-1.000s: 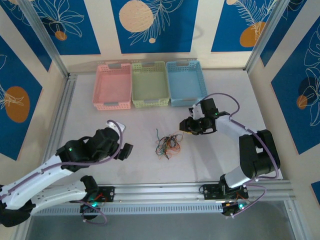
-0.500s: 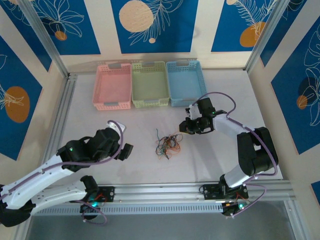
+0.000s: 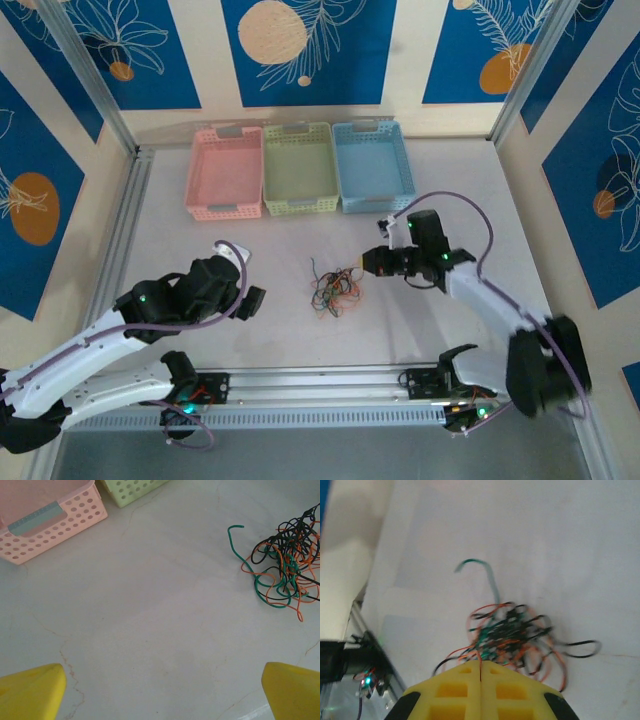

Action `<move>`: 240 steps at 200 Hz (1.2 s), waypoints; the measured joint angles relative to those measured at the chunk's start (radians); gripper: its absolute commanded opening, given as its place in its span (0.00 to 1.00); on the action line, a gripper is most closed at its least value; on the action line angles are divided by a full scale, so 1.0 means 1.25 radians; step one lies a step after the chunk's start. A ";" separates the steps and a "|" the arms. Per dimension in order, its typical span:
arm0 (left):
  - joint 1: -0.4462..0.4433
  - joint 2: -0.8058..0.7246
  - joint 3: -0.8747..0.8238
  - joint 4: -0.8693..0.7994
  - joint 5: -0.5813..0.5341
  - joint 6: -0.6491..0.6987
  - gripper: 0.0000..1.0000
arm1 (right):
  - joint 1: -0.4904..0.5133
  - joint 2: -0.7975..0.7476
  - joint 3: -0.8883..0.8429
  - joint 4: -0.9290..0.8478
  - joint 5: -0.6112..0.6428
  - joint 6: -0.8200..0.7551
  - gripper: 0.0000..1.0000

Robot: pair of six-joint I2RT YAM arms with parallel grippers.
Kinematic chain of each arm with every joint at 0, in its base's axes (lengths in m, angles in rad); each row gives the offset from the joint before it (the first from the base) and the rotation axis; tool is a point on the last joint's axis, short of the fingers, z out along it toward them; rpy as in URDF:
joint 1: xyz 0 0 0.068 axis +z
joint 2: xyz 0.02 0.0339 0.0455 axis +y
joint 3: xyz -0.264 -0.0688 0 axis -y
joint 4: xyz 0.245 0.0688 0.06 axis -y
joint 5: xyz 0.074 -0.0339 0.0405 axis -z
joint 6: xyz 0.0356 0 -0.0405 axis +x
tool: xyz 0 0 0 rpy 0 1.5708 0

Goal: Untangle the cables

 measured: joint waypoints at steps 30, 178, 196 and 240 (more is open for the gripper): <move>0.000 0.000 -0.002 0.000 -0.005 0.000 1.00 | 0.039 -0.213 -0.069 0.080 0.011 -0.006 0.00; 0.000 0.011 -0.006 0.001 -0.005 0.019 1.00 | 0.103 -0.058 0.462 -0.015 0.056 0.058 0.00; 0.001 0.011 -0.006 0.001 -0.004 0.020 1.00 | 0.107 -0.024 0.500 -0.042 0.053 0.067 0.00; 0.002 0.009 -0.007 0.004 0.019 0.020 1.00 | 0.108 0.074 0.694 -0.085 0.053 0.103 0.00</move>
